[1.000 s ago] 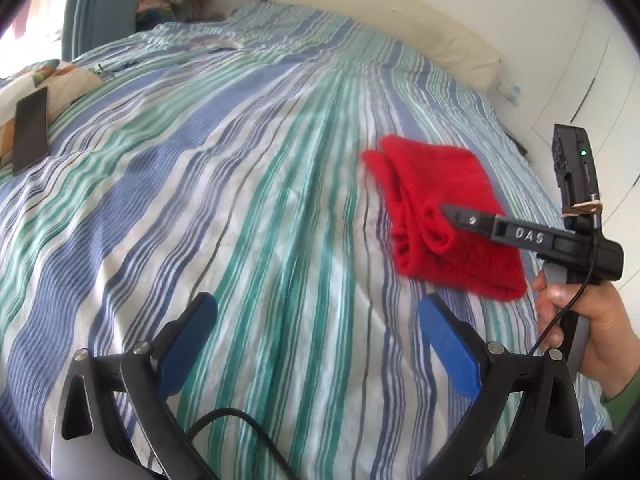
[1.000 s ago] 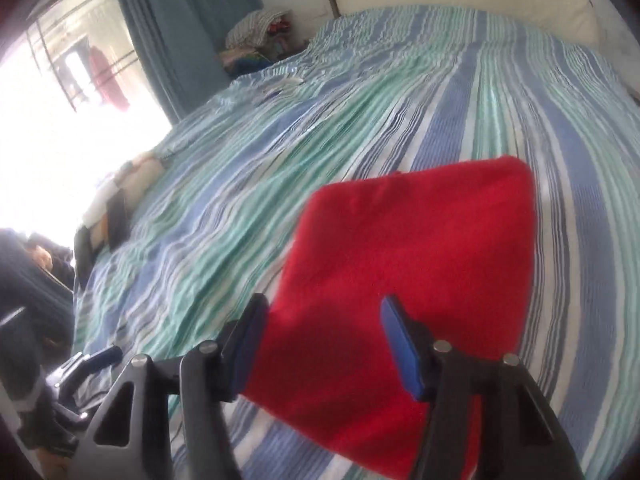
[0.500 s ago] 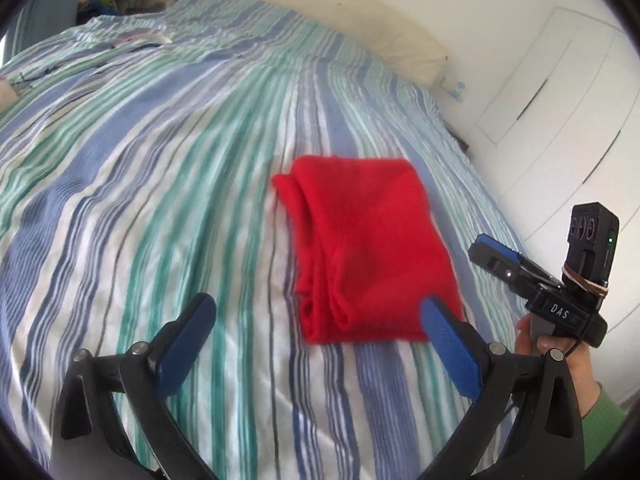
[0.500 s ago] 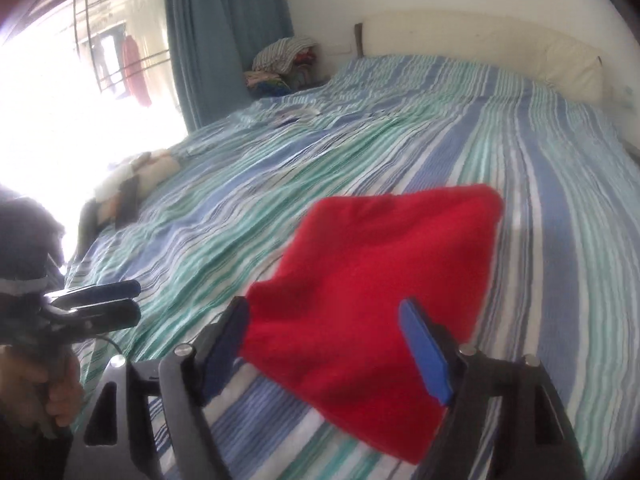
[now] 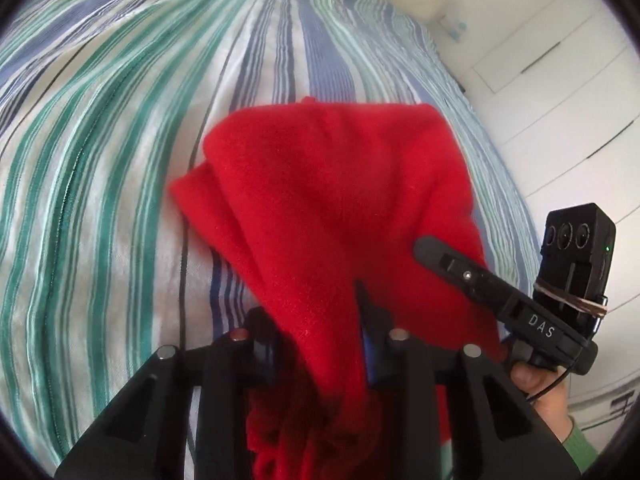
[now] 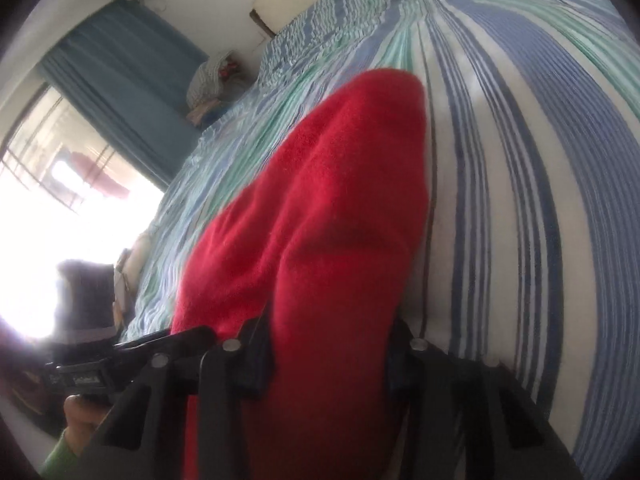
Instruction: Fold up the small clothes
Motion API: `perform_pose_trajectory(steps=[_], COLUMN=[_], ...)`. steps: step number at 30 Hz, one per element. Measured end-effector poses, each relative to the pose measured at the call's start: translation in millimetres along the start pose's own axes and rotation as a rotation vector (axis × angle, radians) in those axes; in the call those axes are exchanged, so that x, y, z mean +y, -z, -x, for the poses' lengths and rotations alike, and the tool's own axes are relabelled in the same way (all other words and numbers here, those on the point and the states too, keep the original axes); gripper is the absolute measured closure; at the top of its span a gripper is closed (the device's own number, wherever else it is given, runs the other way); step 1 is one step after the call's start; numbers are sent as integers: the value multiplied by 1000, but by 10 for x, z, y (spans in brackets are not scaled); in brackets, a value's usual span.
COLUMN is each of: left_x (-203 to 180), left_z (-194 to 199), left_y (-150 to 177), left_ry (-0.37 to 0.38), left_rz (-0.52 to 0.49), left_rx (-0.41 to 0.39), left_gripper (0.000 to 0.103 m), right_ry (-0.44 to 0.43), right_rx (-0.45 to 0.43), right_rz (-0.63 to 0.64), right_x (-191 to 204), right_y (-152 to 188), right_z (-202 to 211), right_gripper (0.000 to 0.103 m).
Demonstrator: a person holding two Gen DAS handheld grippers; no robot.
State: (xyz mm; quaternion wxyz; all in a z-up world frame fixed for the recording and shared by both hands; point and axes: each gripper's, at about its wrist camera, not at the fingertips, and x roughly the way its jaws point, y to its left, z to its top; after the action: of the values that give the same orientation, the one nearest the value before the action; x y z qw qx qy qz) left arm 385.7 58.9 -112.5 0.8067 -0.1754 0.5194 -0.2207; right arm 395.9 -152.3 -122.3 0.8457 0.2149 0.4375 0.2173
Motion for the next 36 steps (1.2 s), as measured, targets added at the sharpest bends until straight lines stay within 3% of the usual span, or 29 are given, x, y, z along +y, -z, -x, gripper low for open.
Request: perform_pose_trajectory(steps=[4, 11, 12, 13, 15, 16, 17, 18, 21, 23, 26, 31, 36], left_x=[-268, -837, -861, -860, -736, -620, -536, -470, -462, -592, -796, -904, -996], left_z=[330, 993, 977, 892, 674, 585, 507, 465, 583, 749, 926, 753, 795], left_y=[-104, -423, -423, -400, -221, -59, 142, 355, 971, 1278, 1594, 1872, 2049], left_ry=[2, 43, 25, -7, -85, -153, -223, -286, -412, -431, -406, -504, -698], left_rz=[-80, -192, -204, -210, -210, -215, -227, -241, -285, -330, -343, -309, -309], left_rx=[-81, -213, -202, -173, -118, -103, -98, -95, -144, -206, -246, -213, -232], left_gripper=[80, 77, 74, 64, 44, 35, 34, 34, 22, 3, 1, 1, 1], right_ry=[115, 68, 57, 43, 38, 70, 132, 198, 359, 471, 533, 602, 660], right_rx=[-74, -264, -273, -269, -200, -157, -124, -101, -62, -47, -47, -90, -157], right_rz=[199, 320, 315, 301, 249, 220, 200, 188, 180, 175, 174, 198, 223], right_x=[431, 984, 996, 960, 821, 712, 594, 458, 179, 108, 211, 617, 907], right_y=[-76, -543, -618, -670, -718, -686, -586, -460, 34, 403, 880, 1449, 1679], right_z=[239, 1007, 1061, 1096, 1012, 932, 873, 843, 909, 1041, 1319, 1707, 1918], right_gripper=[70, 70, 70, 68, 58, 44, 24, 17, 16, 15, 12, 7, 6])
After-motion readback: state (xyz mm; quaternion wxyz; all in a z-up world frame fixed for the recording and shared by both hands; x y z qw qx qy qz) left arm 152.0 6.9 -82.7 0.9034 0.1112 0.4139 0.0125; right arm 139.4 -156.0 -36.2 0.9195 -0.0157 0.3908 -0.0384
